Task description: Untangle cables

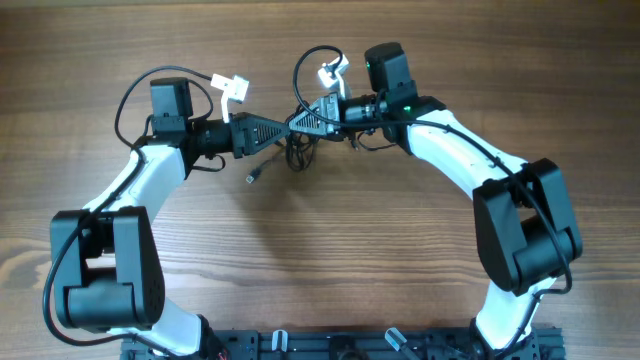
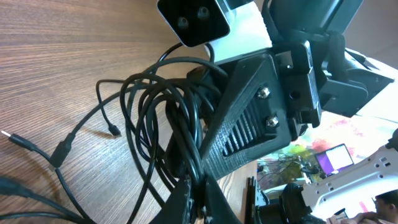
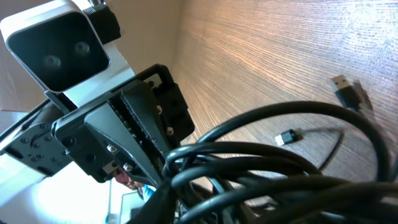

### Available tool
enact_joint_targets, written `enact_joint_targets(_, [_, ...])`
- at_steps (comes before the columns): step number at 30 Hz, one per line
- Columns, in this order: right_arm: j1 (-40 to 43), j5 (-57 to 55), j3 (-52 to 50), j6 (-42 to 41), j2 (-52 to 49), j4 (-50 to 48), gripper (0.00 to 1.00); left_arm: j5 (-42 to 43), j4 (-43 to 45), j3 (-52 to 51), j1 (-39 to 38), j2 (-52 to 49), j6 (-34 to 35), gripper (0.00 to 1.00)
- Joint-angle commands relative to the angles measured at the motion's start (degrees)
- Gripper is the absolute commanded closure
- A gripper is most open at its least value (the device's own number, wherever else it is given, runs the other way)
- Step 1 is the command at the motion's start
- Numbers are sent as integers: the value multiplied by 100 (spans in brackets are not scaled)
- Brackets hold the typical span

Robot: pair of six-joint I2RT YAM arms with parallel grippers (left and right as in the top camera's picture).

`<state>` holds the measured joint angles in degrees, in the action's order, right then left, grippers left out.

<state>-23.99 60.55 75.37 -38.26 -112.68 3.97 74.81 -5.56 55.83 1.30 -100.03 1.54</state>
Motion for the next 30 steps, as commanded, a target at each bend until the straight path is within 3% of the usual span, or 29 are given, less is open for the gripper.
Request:
enact_joint_targets(1, [-114, -361, 37, 81, 125, -4, 86, 380, 44, 0, -37, -39, -131, 96])
enact_joint_targets(5, [-107, -356, 37, 101, 125, -4, 96, 323, 48, 0, -37, -39, -129, 96])
enact_joint_targets(9, [-37, -254, 37, 125, 125, -4, 96, -170, 44, 0, -37, -39, -66, 96])
enact_joint_targets(16, [387, 715, 37, 402, 125, -4, 96, -203, 44, 0, -37, -39, -66, 96])
enact_joint_targets(26, [531, 890, 37, 684, 125, 42, 96, -588, 46, 0, -39, -39, 85, 96])
enact_joint_targets(27, [531, 890, 37, 691, 125, 42, 95, -586, 46, 0, -39, -39, 85, 96])
enact_joint_targets(30, [531, 841, 37, 699, 125, 68, 80, -588, 46, 0, -39, -39, 83, 96])
